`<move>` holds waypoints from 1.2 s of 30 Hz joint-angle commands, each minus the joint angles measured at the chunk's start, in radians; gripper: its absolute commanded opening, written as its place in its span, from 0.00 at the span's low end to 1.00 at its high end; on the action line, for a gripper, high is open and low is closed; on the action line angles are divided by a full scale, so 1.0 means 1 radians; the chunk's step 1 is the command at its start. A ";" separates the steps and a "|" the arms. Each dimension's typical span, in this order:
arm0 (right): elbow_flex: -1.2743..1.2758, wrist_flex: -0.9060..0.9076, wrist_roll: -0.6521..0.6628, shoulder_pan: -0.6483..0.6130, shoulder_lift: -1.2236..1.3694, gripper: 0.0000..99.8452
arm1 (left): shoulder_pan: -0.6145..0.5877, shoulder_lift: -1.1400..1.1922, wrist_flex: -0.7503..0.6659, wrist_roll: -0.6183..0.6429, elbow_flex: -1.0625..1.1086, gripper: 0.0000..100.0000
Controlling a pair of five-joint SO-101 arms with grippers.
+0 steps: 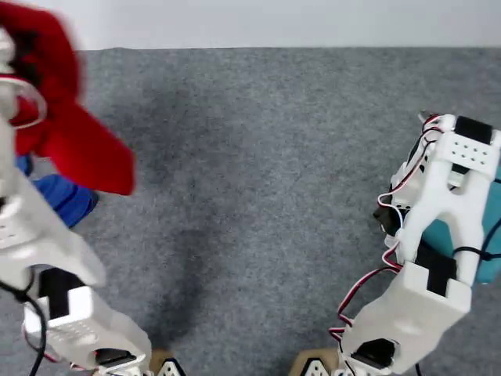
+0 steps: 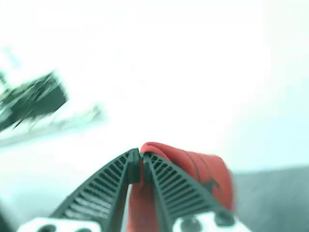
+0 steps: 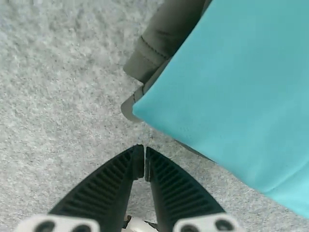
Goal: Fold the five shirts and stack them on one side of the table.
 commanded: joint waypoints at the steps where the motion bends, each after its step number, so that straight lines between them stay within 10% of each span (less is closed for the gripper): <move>1: -0.009 0.042 -0.008 -0.007 -0.067 0.01 | 0.181 -0.040 -0.038 0.046 -0.027 0.00; 8: -0.009 0.042 -0.008 -0.010 -0.068 0.01 | 0.422 -0.040 -0.038 0.052 0.271 0.00; 20: -0.006 0.042 -0.006 -0.013 -0.068 0.01 | 0.183 -0.041 -0.422 -0.061 1.268 0.09; 36: -0.011 -0.012 0.068 -0.645 -0.090 0.03 | -0.097 -0.184 -0.321 -0.172 1.219 0.15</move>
